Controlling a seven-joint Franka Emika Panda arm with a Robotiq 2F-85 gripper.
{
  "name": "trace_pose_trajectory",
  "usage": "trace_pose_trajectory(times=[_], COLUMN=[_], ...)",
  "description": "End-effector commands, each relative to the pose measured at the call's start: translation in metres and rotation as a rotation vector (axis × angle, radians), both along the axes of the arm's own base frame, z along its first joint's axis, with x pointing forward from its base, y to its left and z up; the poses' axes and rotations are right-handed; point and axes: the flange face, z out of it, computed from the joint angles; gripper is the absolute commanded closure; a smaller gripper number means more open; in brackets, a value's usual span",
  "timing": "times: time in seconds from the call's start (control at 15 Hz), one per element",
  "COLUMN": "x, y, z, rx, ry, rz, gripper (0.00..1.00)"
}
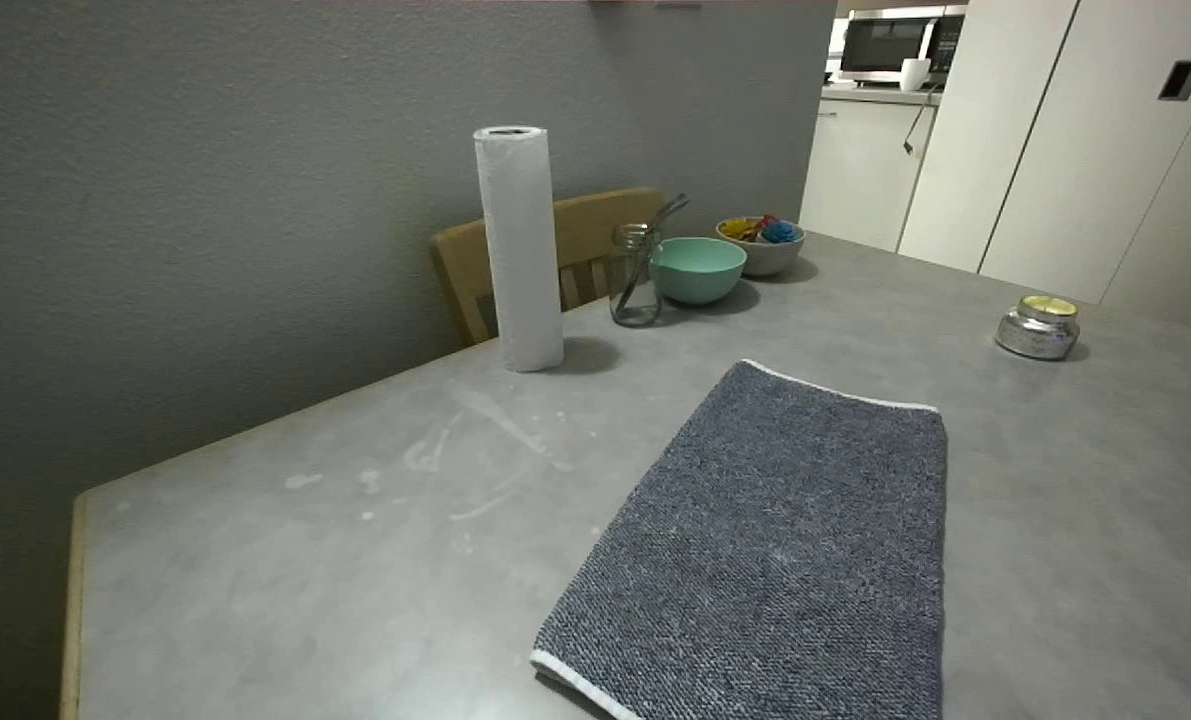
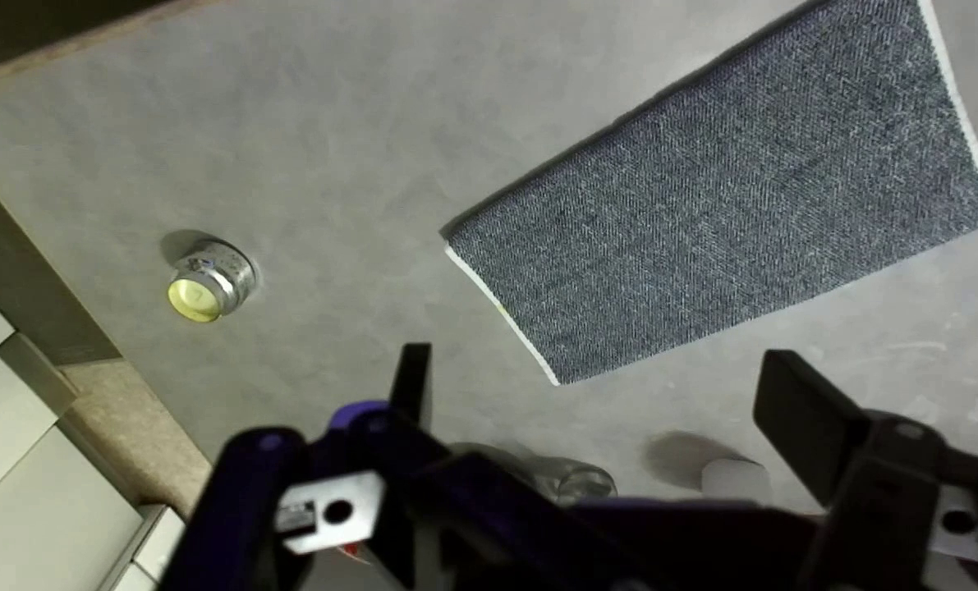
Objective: Fold the towel
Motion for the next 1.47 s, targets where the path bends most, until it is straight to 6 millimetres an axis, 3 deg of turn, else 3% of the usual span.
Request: trace_pose_trajectory(times=[0.0,0.13,0.2,0.27,0.6,1.0,1.4], x=[0.014,0.021,0.021,0.015,0.020,0.034,0.058], y=[-0.025,-0.042,-0.048,-0.040,-0.048,-0.064,-0.088], z=[-0.039,-0.063,-0.066,-0.052,-0.064,-0.075,-0.120], rx=[0.057,0.050,0.036,0.032,0.039,0.030,0.123], ry=[0.026,0.120,0.161,0.101,0.150,0.277,0.424], rz=[0.054,0.165,0.183,0.123,0.161,0.411,0.649], gripper=[0.00,0.00,0.00,0.00,0.00,0.00,0.00])
